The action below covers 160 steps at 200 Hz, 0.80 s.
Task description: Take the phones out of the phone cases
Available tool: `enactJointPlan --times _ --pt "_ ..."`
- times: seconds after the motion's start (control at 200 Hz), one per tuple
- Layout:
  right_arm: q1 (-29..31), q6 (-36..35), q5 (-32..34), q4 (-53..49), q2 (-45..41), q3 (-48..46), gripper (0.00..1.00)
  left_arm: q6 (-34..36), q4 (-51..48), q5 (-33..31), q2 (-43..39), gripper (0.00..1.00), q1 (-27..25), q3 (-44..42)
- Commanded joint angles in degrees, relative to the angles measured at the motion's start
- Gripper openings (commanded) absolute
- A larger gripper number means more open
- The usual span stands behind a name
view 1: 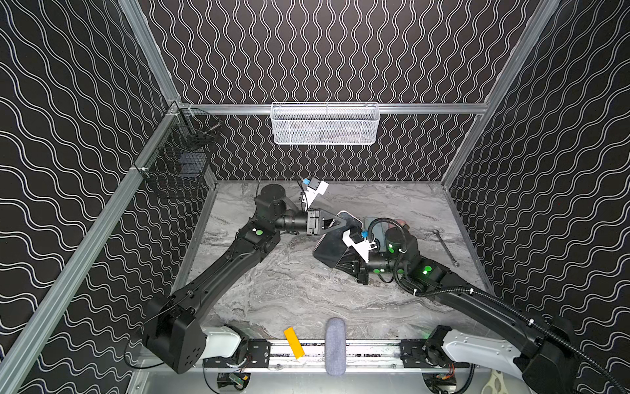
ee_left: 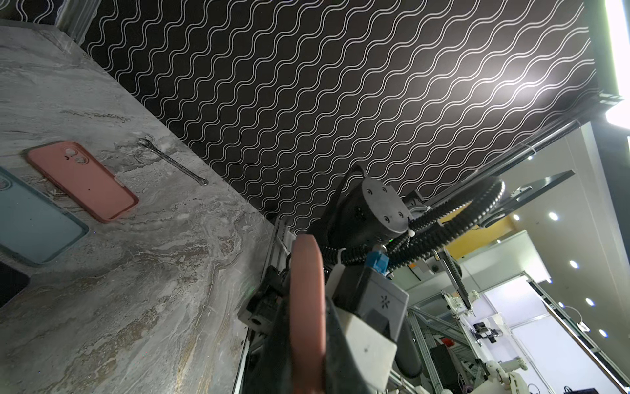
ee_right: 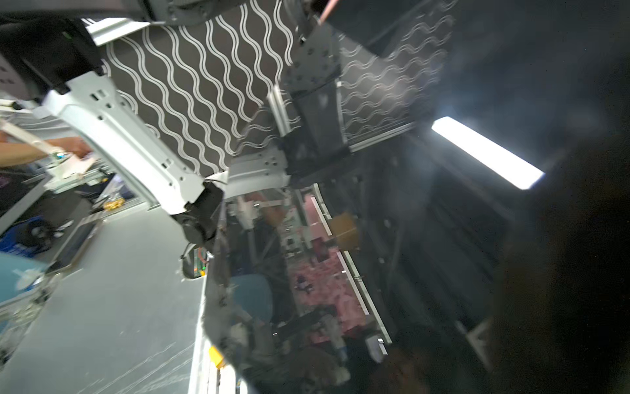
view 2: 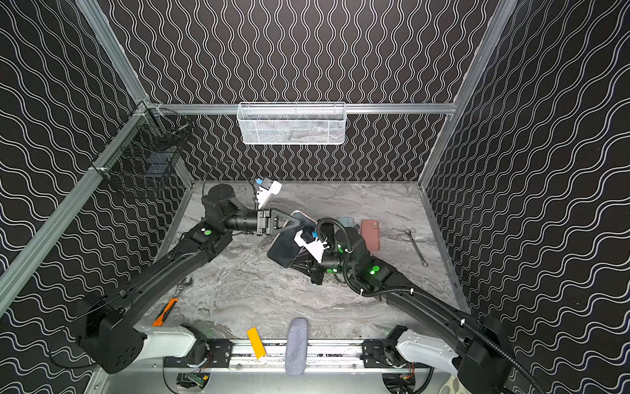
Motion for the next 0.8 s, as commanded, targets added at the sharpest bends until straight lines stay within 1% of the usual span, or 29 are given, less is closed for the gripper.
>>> enactJointPlan --times 0.0,0.085,0.16,0.27,0.385,0.461,0.561,0.636,0.716,0.796 --pt "0.0 1.4 5.2 10.0 -0.9 -0.8 0.05 -3.8 2.7 -0.9 0.1 0.0 -0.6 -0.1" --pt "-0.3 1.9 5.1 10.6 -1.3 -1.2 0.09 -3.8 2.9 -1.6 0.2 0.0 -0.6 0.1" --pt "-1.2 3.1 3.1 11.5 -1.7 -1.5 0.14 -4.1 3.0 -2.4 0.6 0.0 -0.6 0.6" --pt "-4.3 7.2 -2.4 15.6 -2.8 -3.3 0.2 -4.5 3.1 -4.2 1.5 0.0 -0.3 1.4" --pt "-8.7 13.6 -8.5 21.9 -4.0 -5.9 0.25 -5.4 3.1 -7.6 1.8 0.0 0.7 1.9" --pt "-10.5 17.4 -11.3 25.9 -4.5 -7.4 0.27 -6.1 3.1 -11.3 1.4 0.0 1.8 1.4" --pt "-11.1 18.9 -13.1 26.9 -4.3 -7.8 0.33 -8.0 3.3 -19.0 -0.4 0.0 3.3 -0.8" --pt "-11.4 20.4 -13.6 28.3 -4.3 -8.3 0.38 -10.0 3.9 -25.1 -2.6 0.0 4.0 -3.2" --pt "-12.0 22.6 -13.5 31.3 -4.5 -9.7 0.44 -11.7 5.5 -29.2 -4.5 0.0 4.4 -5.4" --pt "-12.9 25.8 -13.4 34.7 -4.6 -11.1 0.51 -14.6 9.3 -32.8 -6.3 0.0 4.6 -8.2"
